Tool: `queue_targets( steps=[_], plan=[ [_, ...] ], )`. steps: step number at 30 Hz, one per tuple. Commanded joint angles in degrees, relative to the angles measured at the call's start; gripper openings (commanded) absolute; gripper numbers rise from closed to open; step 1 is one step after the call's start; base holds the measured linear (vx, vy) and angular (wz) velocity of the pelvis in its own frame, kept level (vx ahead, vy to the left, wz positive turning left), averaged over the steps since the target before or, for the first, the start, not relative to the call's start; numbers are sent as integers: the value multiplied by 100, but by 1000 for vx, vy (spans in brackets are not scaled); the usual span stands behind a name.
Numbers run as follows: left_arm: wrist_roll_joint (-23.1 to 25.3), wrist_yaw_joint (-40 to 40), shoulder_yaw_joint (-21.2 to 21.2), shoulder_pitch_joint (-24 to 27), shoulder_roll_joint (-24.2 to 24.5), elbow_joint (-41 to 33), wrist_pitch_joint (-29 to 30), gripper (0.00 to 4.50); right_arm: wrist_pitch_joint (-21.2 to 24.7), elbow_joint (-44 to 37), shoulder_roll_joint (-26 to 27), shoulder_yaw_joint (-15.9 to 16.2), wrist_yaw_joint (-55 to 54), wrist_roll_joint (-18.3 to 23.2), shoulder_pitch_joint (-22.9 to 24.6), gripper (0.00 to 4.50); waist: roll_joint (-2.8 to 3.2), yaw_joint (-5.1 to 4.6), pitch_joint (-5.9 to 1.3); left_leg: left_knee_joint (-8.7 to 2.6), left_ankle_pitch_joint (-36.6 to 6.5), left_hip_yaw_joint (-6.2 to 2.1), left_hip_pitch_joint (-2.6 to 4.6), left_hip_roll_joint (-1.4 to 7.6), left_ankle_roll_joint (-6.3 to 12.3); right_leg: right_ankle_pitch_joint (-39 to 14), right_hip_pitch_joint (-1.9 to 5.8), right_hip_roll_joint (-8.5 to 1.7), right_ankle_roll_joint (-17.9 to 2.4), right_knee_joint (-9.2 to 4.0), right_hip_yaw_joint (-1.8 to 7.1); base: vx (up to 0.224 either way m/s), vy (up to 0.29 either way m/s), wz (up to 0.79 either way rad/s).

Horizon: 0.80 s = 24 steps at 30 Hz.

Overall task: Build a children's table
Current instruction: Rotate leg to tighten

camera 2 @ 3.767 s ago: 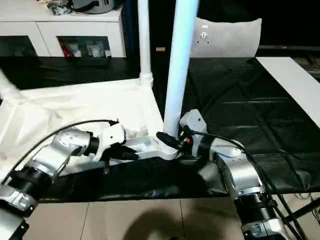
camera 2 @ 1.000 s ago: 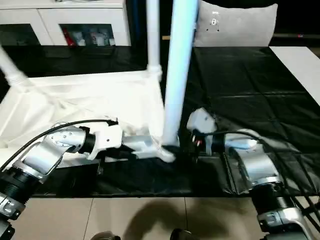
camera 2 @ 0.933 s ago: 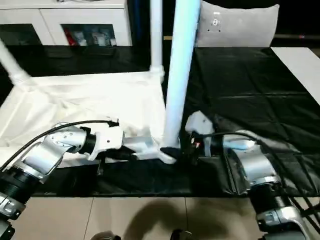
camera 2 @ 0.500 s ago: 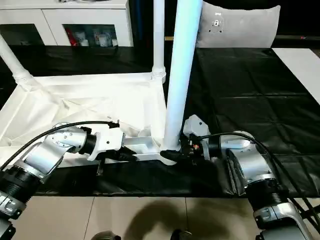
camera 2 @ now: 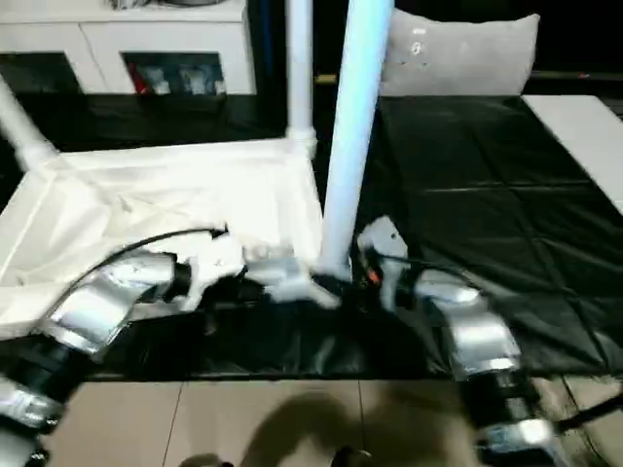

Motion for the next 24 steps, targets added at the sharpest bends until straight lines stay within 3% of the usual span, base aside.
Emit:
queue_targets(
  steps=[1,2,3,4,5,6,7,8,9,10,11,12,13,14,15,18,19,22,24],
  plan=[
    [-194,1003,105,-126,-817,-253,512,0,305,226,804,224,-618,238,-181,273,23,-161,-293,-347,-1614,58,26,45,305,-3597,350,-304,473,-789,41,0,0,0],
    [-206,1188,172,-156,-977,-250,645,0,305,327,924,182,-839,182,-242,273,53,-270,-300,-391,-1917,-3,-1,161,326,-3453,428,-294,554,-782,-7,0,0,0],
    [-196,1433,217,-197,-1183,-232,710,0,356,499,1065,121,-1174,93,-341,273,85,-302,-288,-449,-2149,-53,-12,268,350,-3281,467,-298,519,-712,10,0,0,0],
    [-187,1592,243,-223,-1317,-219,743,0,397,613,1157,78,-1398,36,-407,273,119,-353,-299,-652,-2693,-218,-156,528,384,-2671,640,-323,431,-273,192,0,0,0],
    [-168,1731,250,-257,-1431,-167,710,0,374,761,1231,53,-1624,-41,-483,273,129,-334,-281,-756,-2953,-273,-158,641,371,-2265,637,-350,297,-42,370,0,0,0],
    [-110,1862,251,-292,-1553,-134,685,0,364,908,1317,18,-1897,-141,-563,273,14,-380,-235,-702,-3195,-162,-15,440,255,-2408,443,-370,97,-235,494,0,0,0],
    [-110,1862,251,-292,-1553,-134,685,0,364,908,1317,18,-1897,-141,-563,273,-88,-415,-232,-498,-2933,-13,113,128,211,-3242,272,-354,189,-541,400,0,0,0],
    [-61,1887,220,-314,-1602,-124,654,0,274,1005,1356,3,-2032,-208,-608,273,-169,-408,-261,-186,-1623,146,38,-257,383,-4481,297,-458,589,-787,170,61,7,0],
    [2,1874,184,-322,-1631,-151,669,0,194,1057,1409,-40,-2162,-281,-634,273,-123,-414,-264,-196,-1490,122,-35,-219,436,-4466,331,-433,701,-807,106,0,0,0],
    [2,1874,184,-322,-1631,-151,669,0,194,1057,1409,-40,-2162,-281,-634,273,-47,-447,-297,-258,-1412,78,-51,-127,454,-4088,352,-402,733,-830,64,0,0,0],
    [66,1850,145,-315,-1614,-180,671,0,141,1071,1434,-79,-2178,-287,-637,329,-4,-454,-315,-290,-1396,54,-45,-80,461,-3789,368,-382,653,-810,75,0,0,0],
    [155,1822,90,-301,-1538,-191,663,0,52,1023,1437,-117,-2166,-297,-614,343,-1,-471,-330,-349,-1363,9,-98,3,479,-3243,417,-352,499,-746,91,0,0,0],
    [198,1837,67,-292,-1508,-205,689,0,26,1008,1445,-145,-2177,-305,-608,343,11,-469,-329,-388,-1369,-12,-108,53,499,-2936,427,-348,362,-704,113,0,0,0],
    [228,1847,51,-286,-1487,-215,707,0,8,997,1451,-165,-2185,-311,-604,343,11,-476,-330,-396,-1388,-14,-105,60,505,-2859,424,-352,294,-690,125,0,0,0],
    [228,1847,51,-286,-1487,-215,707,0,8,997,1451,-165,-2185,-311,-604,374,12,-494,-317,-407,-1438,-22,-119,64,505,-2813,433,-359,192,-663,131,0,0,0],
    [360,1912,-4,-290,-1307,-130,664,0,-168,850,1329,-179,-2036,-319,-521,386,-1,-505,-330,-418,-1405,-13,-107,62,516,-2658,422,-373,-19,-614,191,0,0,0],
    [394,1816,-22,-291,-1143,-54,539,0,-295,671,1119,-164,-1785,-293,-408,393,-35,-500,-327,-420,-1393,-3,-106,53,532,-2668,415,-370,-27,-615,201,0,0,0],
    [419,1487,-43,-279,-783,75,207,0,-558,299,576,-128,-1119,-230,-177,431,-32,-410,-339,-426,-1143,24,-102,55,653,-2518,416,-370,-102,-576,277,0,0,0],
    [409,1240,-58,-267,-603,135,22,0,-660,159,260,-134,-693,-168,-101,436,-60,-387,-348,-423,-975,23,-151,37,690,-2455,451,-359,-91,-552,285,0,0,0]
  ],
)
